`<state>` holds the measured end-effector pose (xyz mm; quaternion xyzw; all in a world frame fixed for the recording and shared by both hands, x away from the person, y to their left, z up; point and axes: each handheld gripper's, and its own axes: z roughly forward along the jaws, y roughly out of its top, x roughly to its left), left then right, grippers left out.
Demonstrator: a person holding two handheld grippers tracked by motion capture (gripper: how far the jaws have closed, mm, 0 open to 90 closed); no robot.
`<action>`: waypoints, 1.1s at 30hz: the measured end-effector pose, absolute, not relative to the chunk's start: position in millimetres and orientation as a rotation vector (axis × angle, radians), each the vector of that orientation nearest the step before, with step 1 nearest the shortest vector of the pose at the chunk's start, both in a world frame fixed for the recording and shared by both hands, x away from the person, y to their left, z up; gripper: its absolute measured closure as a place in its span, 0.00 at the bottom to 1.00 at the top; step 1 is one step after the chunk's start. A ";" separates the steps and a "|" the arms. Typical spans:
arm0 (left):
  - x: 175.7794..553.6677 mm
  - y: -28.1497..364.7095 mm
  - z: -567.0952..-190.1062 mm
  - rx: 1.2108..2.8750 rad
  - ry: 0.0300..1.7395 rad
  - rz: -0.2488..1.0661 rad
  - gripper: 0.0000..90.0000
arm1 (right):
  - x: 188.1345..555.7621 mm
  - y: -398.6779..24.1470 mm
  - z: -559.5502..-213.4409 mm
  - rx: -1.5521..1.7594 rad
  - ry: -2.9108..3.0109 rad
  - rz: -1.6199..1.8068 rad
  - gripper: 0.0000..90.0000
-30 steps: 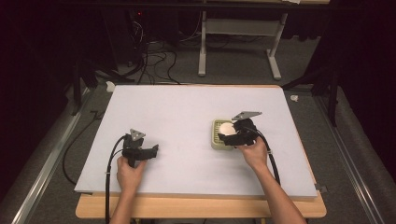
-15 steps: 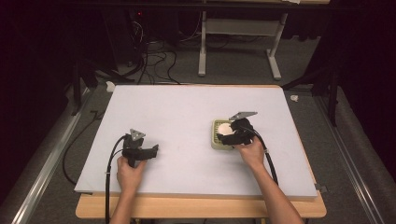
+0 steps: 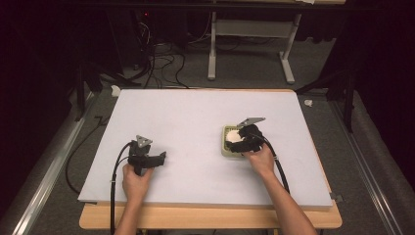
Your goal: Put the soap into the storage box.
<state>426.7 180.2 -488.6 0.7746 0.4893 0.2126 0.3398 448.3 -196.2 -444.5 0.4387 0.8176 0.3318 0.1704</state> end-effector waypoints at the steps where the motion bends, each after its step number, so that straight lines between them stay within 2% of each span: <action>1: 426.7 180.2 -488.6 2.016 1.274 0.553 0.21 | 448.5 -195.9 -444.8 1.246 2.325 0.940 0.27; 17: 426.8 180.1 -488.7 2.013 1.275 0.553 0.20 | 450.6 -193.3 -451.0 1.233 2.360 0.908 0.27; 33: 426.7 180.0 -488.7 2.013 1.275 0.554 0.21 | 443.2 -196.9 -437.9 1.208 2.285 0.995 0.24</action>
